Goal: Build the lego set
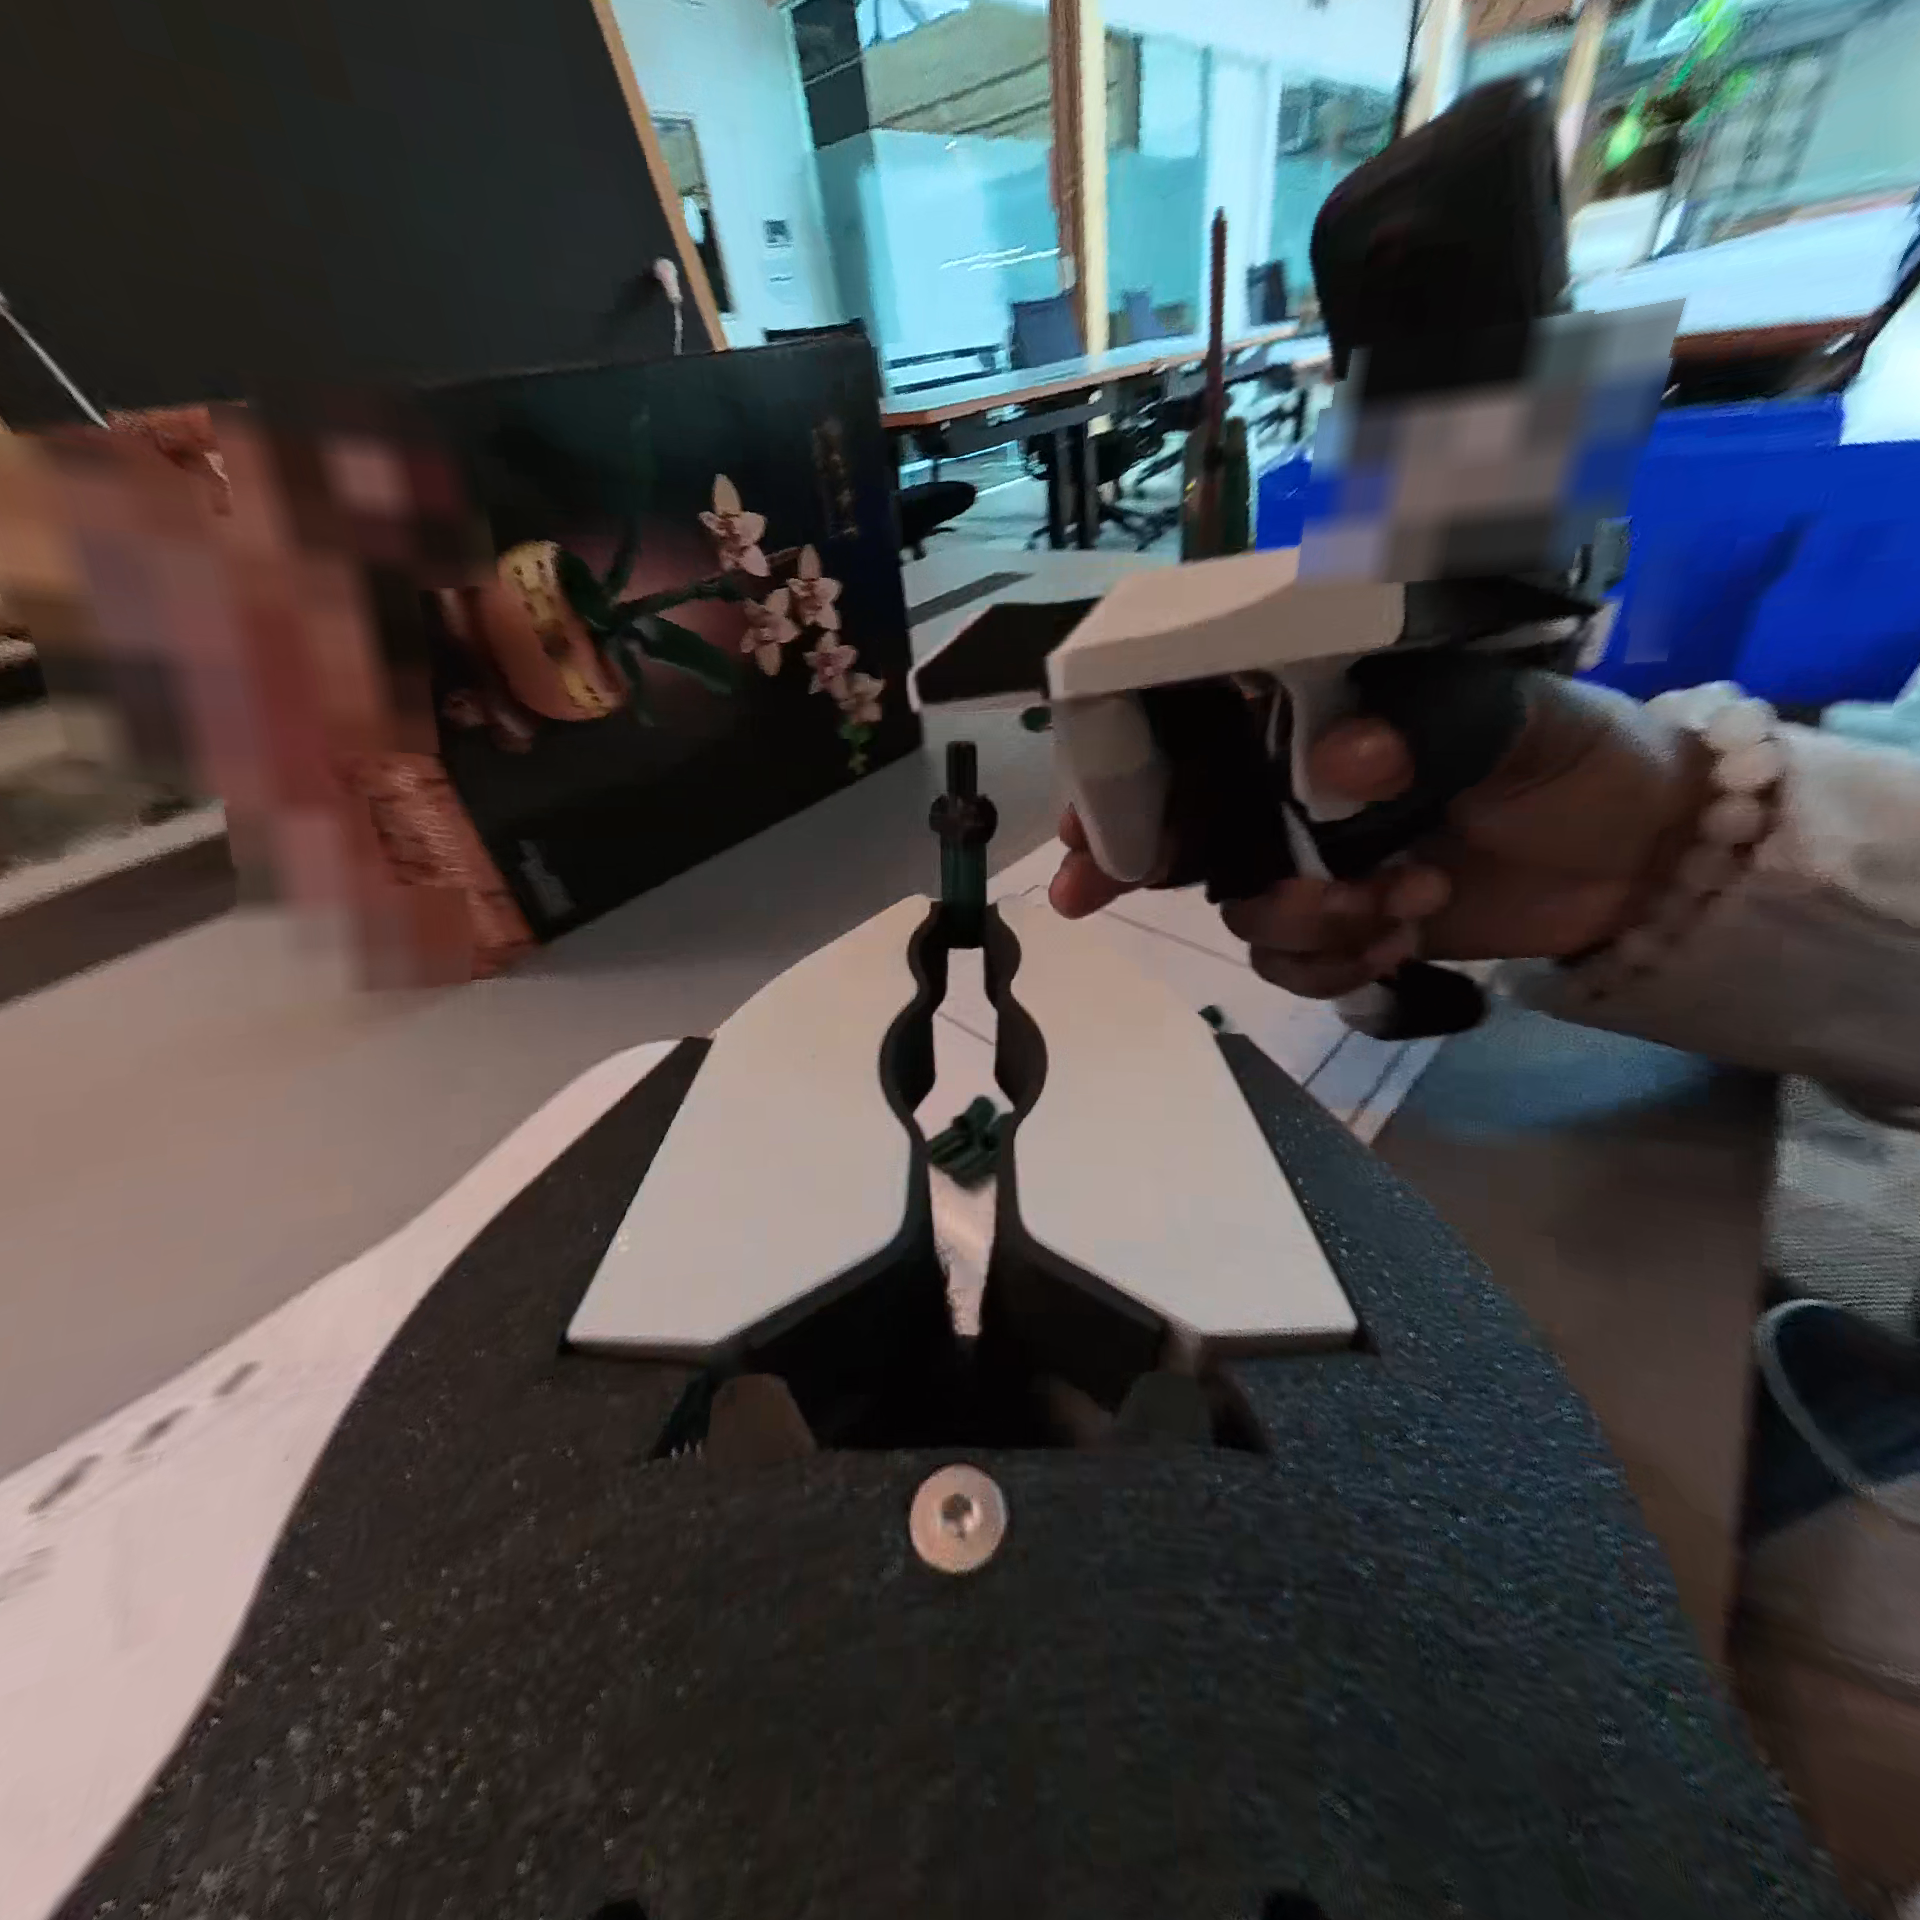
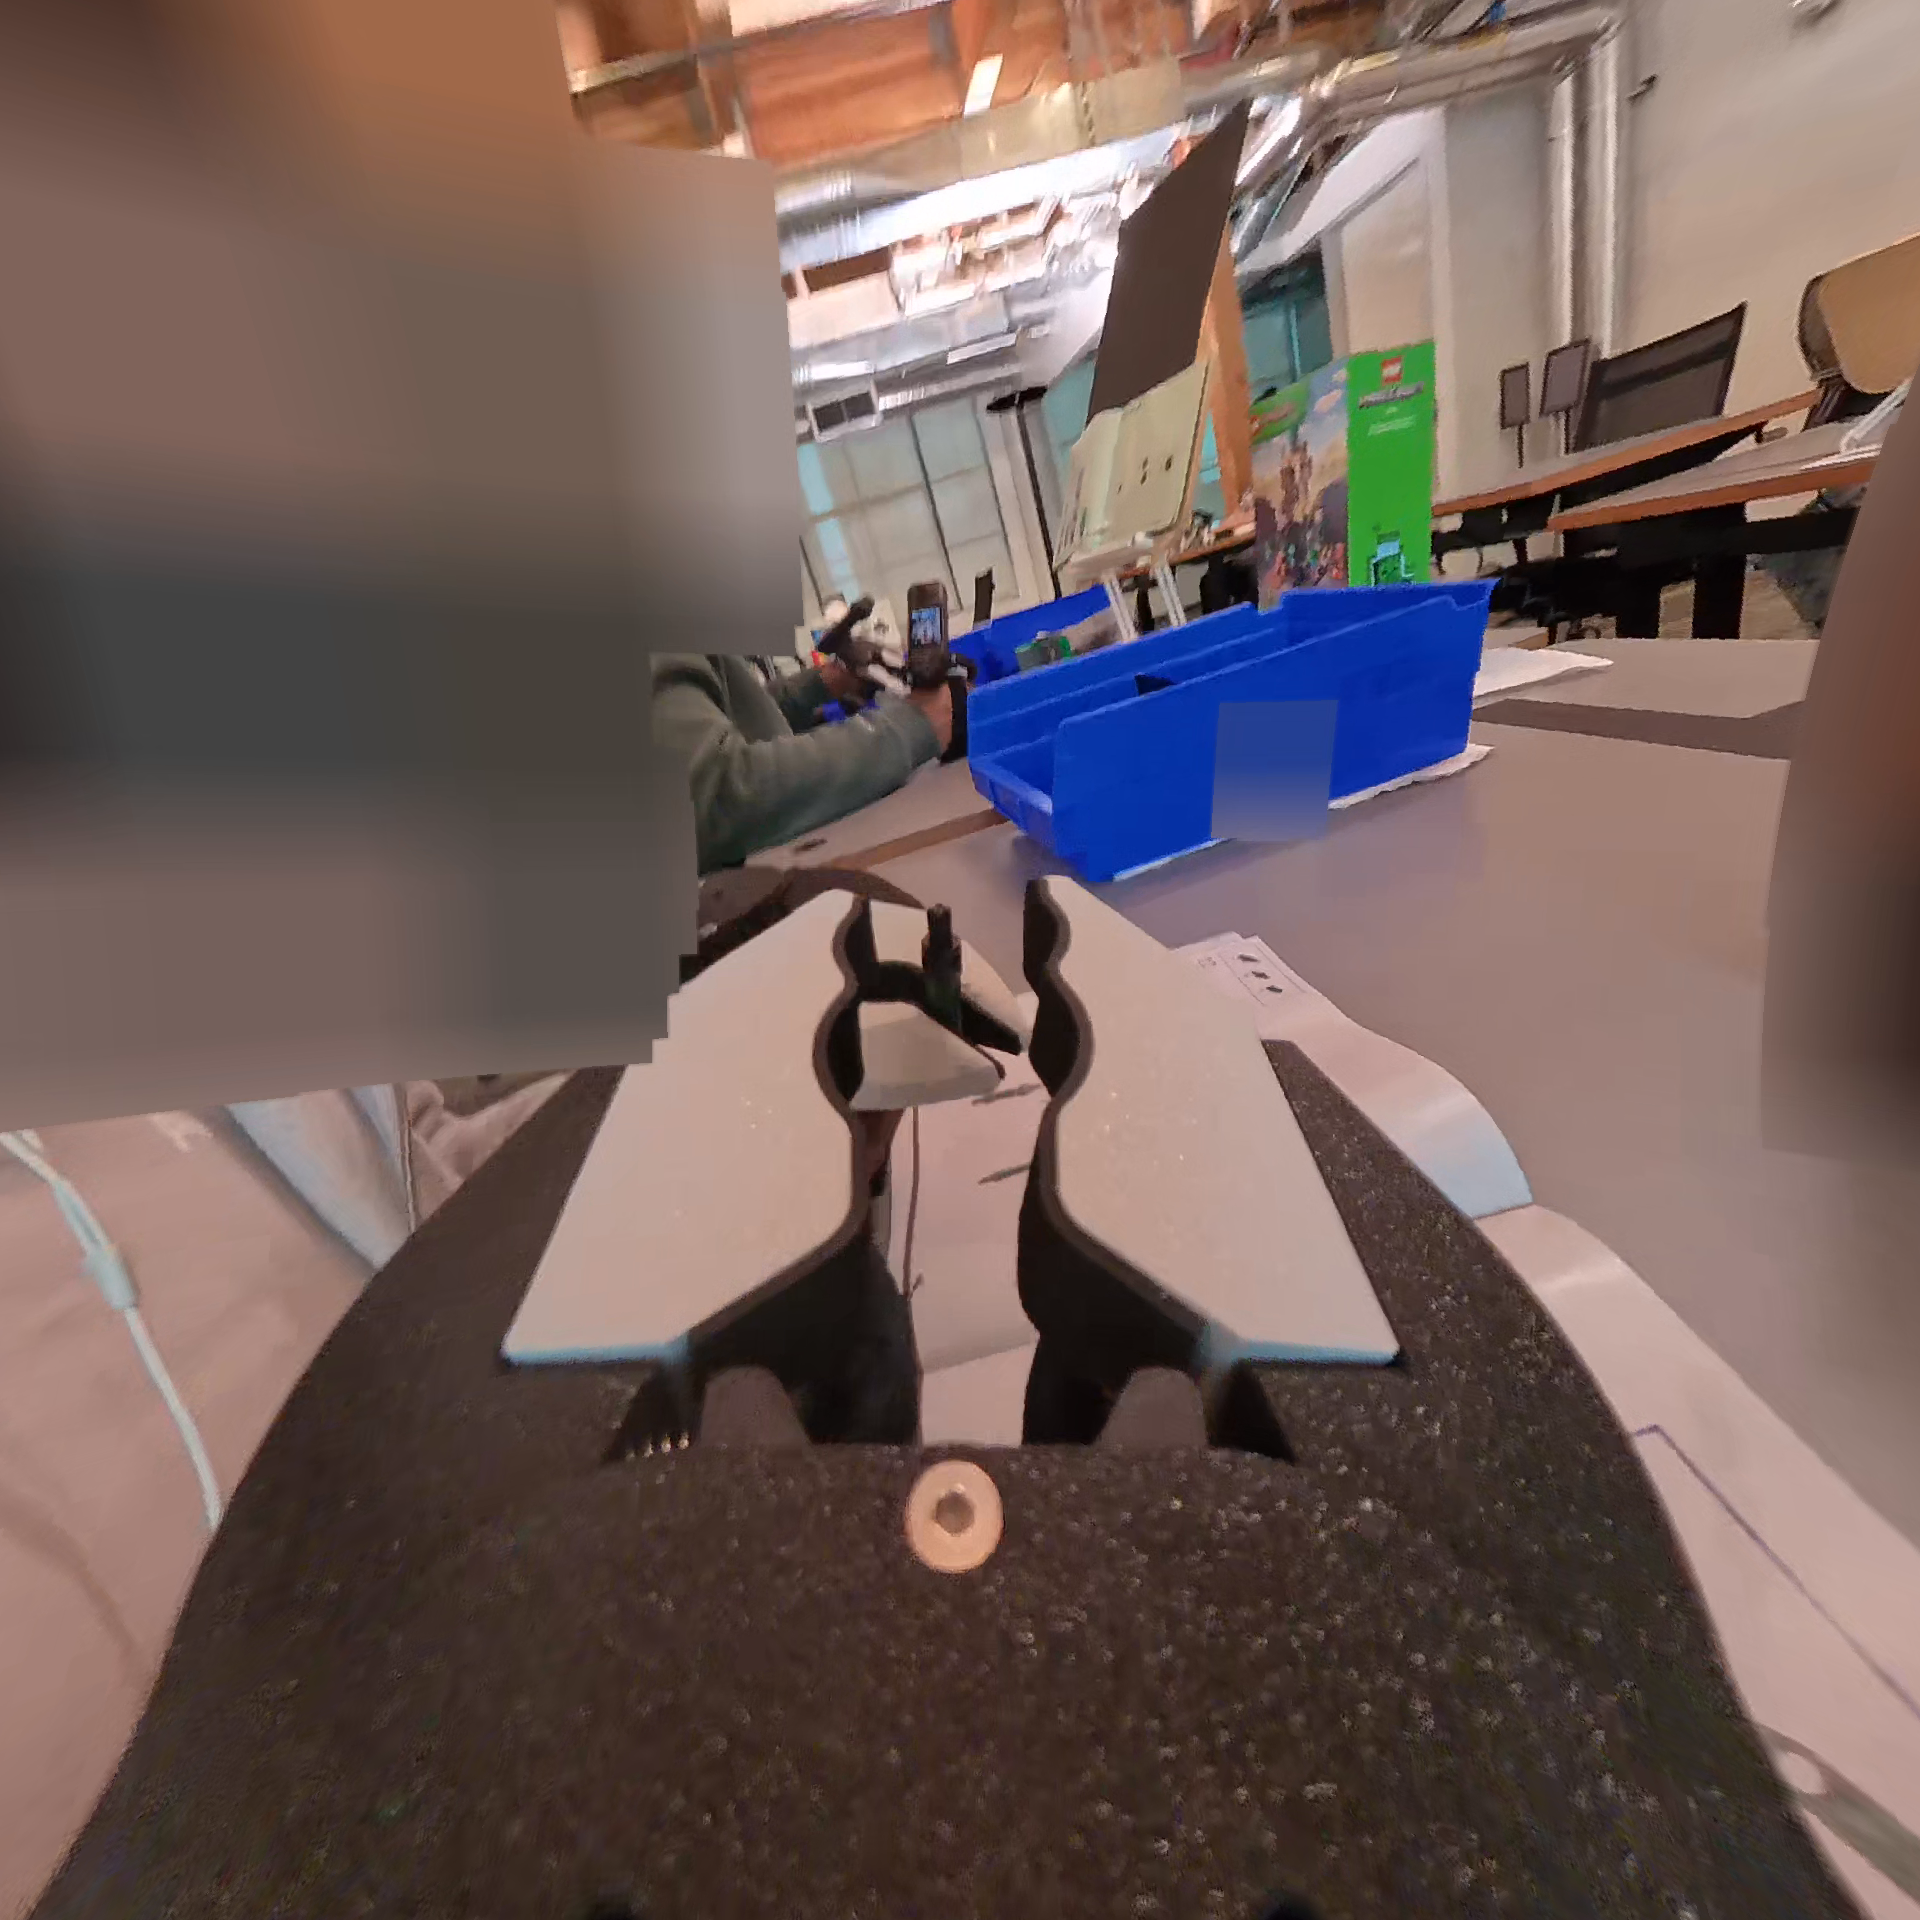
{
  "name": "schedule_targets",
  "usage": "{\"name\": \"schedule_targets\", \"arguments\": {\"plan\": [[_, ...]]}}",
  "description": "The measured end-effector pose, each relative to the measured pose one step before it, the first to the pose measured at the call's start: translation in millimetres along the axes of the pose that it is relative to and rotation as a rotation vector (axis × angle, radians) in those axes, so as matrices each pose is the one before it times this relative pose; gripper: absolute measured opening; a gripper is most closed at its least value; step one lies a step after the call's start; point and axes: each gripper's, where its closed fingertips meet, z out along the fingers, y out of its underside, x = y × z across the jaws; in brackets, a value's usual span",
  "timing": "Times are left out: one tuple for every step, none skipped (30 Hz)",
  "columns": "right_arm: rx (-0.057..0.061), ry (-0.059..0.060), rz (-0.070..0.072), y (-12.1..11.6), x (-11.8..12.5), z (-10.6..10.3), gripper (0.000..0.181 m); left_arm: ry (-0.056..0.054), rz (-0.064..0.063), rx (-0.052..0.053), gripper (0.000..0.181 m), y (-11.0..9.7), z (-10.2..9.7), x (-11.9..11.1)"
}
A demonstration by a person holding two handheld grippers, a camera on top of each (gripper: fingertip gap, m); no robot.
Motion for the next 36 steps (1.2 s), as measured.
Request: {"name": "schedule_targets", "arguments": {"plan": [[-0.0306, -0.0004, -0.0143, 1.89, 0.12, 0.42, 0.027, 0.0264, -0.0372, 0.0012, 0.005, -0.08, -0.09, 1.11], [-0.027, -0.0048, -0.0103, 1.94, -0.44, 0.95, 0.026, 0.0219, -0.0278, -0.0015, 0.005, 0.42, 0.12, 1.21], [-0.0223, -0.009, -0.0072, 1.54, -1.05, 1.32, 0.025, 0.0153, -0.0185, -0.0011, 0.005, 0.64, 0.36, 1.17], [-0.0192, -0.0038, -0.0047, 1.47, -0.49, 1.4, 0.025, 0.0123, -0.01, -0.0036, 0.005, 0.91, 0.56, 1.4], [-0.0237, -0.0002, -0.0068, 2.23, 0.05, 1.36, 0.021, 0.0109, -0.0038, -0.0065, 0.005, 1.16, 0.67, 1.61], [-0.0277, -0.0022, -0.0119, 2.91, -0.41, 1.17, 0.015, 0.0079, -0.0012, -0.0055, 0.005, 1.03, 0.78, 1.52], [-0.0213, -0.0004, -0.0152, 2.54, -0.59, 0.91, 0.008, 0.0084, 0.0004, -0.0054, 0.005, 0.82, 0.73, 1.69], [-0.0111, 0.0042, -0.0153, 1.37, -0.57, 0.27, 0.005, 0.0089, -0.0003, -0.0067, 0.005, 0.97, 0.68, 1.57], [-0.0051, 0.0145, -0.0059, 0.32, 0.86, -0.51, 0.005, 0.005, -0.0035, -0.003, 0.005, 0.83, 0.4, 0.72], [0.0003, 0.022, 0.01, -0.15, 1.77, -0.61, 0.005, 0.0028, -0.0049, 0.0028, 0.006, 0.11, 0.3, -0.14], [0.0101, 0.0203, 0.031, -0.41, 1.69, -0.07, 0.004, 0.0002, -0.0047, 0.0047, 0.006, -0.11, 0.21, -0.54], [0.021, 0.0158, 0.0492, -1.05, 1.06, 0.36, 0.004, -0.0069, -0.001, 0.0041, 0.006, -0.33, 0.16, -1.31], [0.0308, 0.0178, 0.0555, -1.54, 1.7, 0.06, 0.004, -0.0103, 0.0083, 0.0024, 0.006, -0.07, -0.19, -1.41], [0.0262, 0.0127, 0.0524, -0.52, 1.63, -0.06, 0.003, -0.0104, 0.0171, 0.0, 0.007, 0.12, -0.29, -1.03], [0.0167, 0.0015, 0.0476, 0.65, 0.56, 0.18, 0.004, -0.0135, 0.0204, -0.002, 0.008, 0.23, -0.21, -1.13], [0.0082, -0.0021, 0.0431, 1.7, 0.33, 0.52, 0.004, -0.0148, 0.0217, -0.0022, 0.01, 0.08, -0.09, -1.12], [0.0032, -0.0027, 0.0356, 2.12, 0.47, 0.62, 0.004, -0.0133, 0.0212, -0.002, 0.011, 0.09, 0.04, -0.72], [0.001, -0.0064, 0.0242, 1.83, -0.07, 0.65, 0.004, -0.0102, 0.0202, -0.0034, 0.012, 0.49, 0.26, -0.2], [0.0026, 0.0042, 0.0163, 0.95, 1.16, 0.31, 0.004, -0.0075, 0.0196, -0.0053, 0.014, 0.77, 0.3, 0.16], [-0.0011, 0.0057, 0.0055, 0.77, 1.08, 0.05, 0.004, -0.0082, 0.0187, -0.0055, 0.015, 0.74, 0.37, 0.13], [-0.0034, 0.0037, -0.0012, 0.49, 0.32, -0.03, 0.004, -0.0099, 0.0191, -0.0042, 0.016, 0.54, 0.22, -0.18], [0.0007, 0.0024, -0.0042, -0.32, -0.36, -0.04, 0.004, -0.0103, 0.0208, -0.0028, 0.014, 0.12, 0.0, -0.22], [0.0, -0.0012, -0.0047, -0.38, -1.31, 0.09, 0.004, -0.0132, 0.0206, -0.0009, 0.011, -0.16, -0.11, -0.64], [-0.0003, 0.0019, -0.0063, -0.45, -1.01, 0.03, 0.004, -0.0155, 0.018, 0.0025, 0.008, -0.52, -0.38, -1.17], [-0.0007, 0.0035, -0.0099, -0.31, -0.93, -0.16, 0.004, -0.011, 0.0132, 0.005, 0.007, -0.71, -0.33, -0.93], [-0.0004, 0.0052, -0.014, -0.37, -0.82, -0.2, 0.004, -0.0062, 0.0043, 0.0063, 0.007, -0.76, -0.38, -0.56], [0.0008, 0.0066, -0.0165, -0.24, -0.66, -0.44, 0.004, -0.0003, -0.005, 0.0082, 0.007, -0.72, -0.26, 0.0], [0.0016, 0.0052, -0.0167, -0.13, -0.89, -0.55, 0.004, 0.0054, -0.0125, 0.0097, 0.006, -0.74, -0.18, 0.5], [0.0044, 0.0027, -0.0174, -0.48, -1.1, -0.59, 0.004, 0.0079, -0.0166, 0.0114, 0.006, -0.98, -0.08, 1.01], [0.0053, 0.0013, -0.0183, -0.48, -1.37, -0.78, 0.004, 0.0078, -0.0152, 0.0122, 0.006, -1.17, -0.19, 1.22], [0.005, -0.0031, -0.0228, -0.45, -1.94, -0.78, 0.004, 0.0069, -0.01, 0.0116, 0.006, -1.33, -0.33, 1.42], [0.006, -0.0078, -0.0313, -0.93, -2.67, -1.21, 0.004, 0.008, -0.0054, 0.014, 0.006, -1.74, -0.48, 1.8], [0.0079, -0.0075, -0.041, -1.4, -2.68, -1.52, 0.005, 0.0111, -0.0052, 0.017, 0.006, -2.22, -0.61, 2.05], [0.0143, 0.0031, -0.0505, -2.42, -1.35, -1.94, 0.013, 0.017, -0.0079, 0.0196, 0.006, -2.51, -0.73, 2.59], [0.0194, 0.0065, -0.063, -3.77, -0.67, -2.42, 0.027, 0.0207, -0.0112, 0.0222, 0.006, -2.69, -0.84, 2.61], [0.0264, 0.0125, -0.0738, -5.12, 0.21, -3.63, 0.035, 0.0174, -0.015, 0.0207, 0.006, -2.43, -1.0, 1.48]]}}
